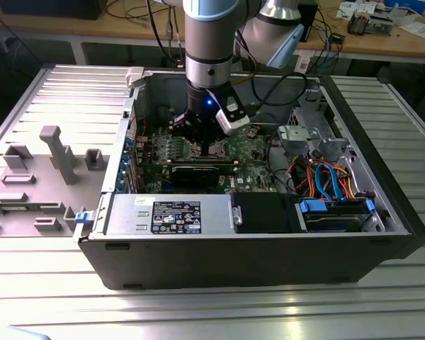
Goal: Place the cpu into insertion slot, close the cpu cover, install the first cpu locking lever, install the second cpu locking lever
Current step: 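Install the second cpu locking lever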
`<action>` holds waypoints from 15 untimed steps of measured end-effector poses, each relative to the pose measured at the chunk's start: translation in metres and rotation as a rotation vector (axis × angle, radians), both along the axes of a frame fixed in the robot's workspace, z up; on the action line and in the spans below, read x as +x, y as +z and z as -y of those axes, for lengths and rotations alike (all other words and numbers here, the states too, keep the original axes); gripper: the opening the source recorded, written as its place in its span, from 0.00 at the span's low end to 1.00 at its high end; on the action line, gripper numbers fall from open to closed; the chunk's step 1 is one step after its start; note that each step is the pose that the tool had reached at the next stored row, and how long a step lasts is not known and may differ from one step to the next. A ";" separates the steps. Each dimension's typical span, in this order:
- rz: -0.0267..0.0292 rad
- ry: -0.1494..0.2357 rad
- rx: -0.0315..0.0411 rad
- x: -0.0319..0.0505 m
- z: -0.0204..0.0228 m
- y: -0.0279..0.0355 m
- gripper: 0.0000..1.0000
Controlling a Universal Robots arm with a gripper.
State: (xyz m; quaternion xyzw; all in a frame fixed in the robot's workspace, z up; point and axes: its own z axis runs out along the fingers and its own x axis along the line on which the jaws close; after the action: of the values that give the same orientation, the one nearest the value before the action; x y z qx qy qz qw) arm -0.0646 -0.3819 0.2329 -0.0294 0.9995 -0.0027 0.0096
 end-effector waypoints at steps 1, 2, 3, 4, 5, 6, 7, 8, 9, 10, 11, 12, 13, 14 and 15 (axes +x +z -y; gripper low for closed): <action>-0.0002 0.000 0.0105 0.0001 0.0006 -0.0001 0.11; -0.0004 0.000 0.0243 0.0001 0.0012 -0.0001 0.11; -0.0005 0.000 0.0370 0.0001 0.0019 -0.0001 0.11; -0.0005 0.000 0.0506 0.0001 0.0027 -0.0001 0.11; -0.0007 0.000 0.0616 0.0001 0.0038 -0.0001 0.11; -0.0009 0.000 0.0694 0.0001 0.0056 -0.0003 0.11; -0.0009 0.000 0.0724 0.0000 0.0073 -0.0003 0.11; -0.0009 0.000 0.0758 -0.0001 0.0093 -0.0004 0.11; -0.0009 0.000 0.0830 -0.0010 0.0133 -0.0006 0.11; -0.0009 0.000 0.0872 -0.0018 0.0150 -0.0008 0.11; -0.0010 0.000 0.0899 -0.0025 0.0156 -0.0010 0.11; -0.0014 0.000 0.0939 -0.0034 0.0161 -0.0012 0.11; -0.0020 0.000 0.0967 -0.0037 0.0162 -0.0013 0.11; -0.0039 0.000 0.1017 -0.0043 0.0164 -0.0016 0.11; -0.0054 0.000 0.1035 -0.0047 0.0166 -0.0018 0.11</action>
State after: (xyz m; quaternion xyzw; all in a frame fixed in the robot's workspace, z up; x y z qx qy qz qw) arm -0.0693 -0.3985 0.2311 -0.0289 0.9983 0.0491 0.0084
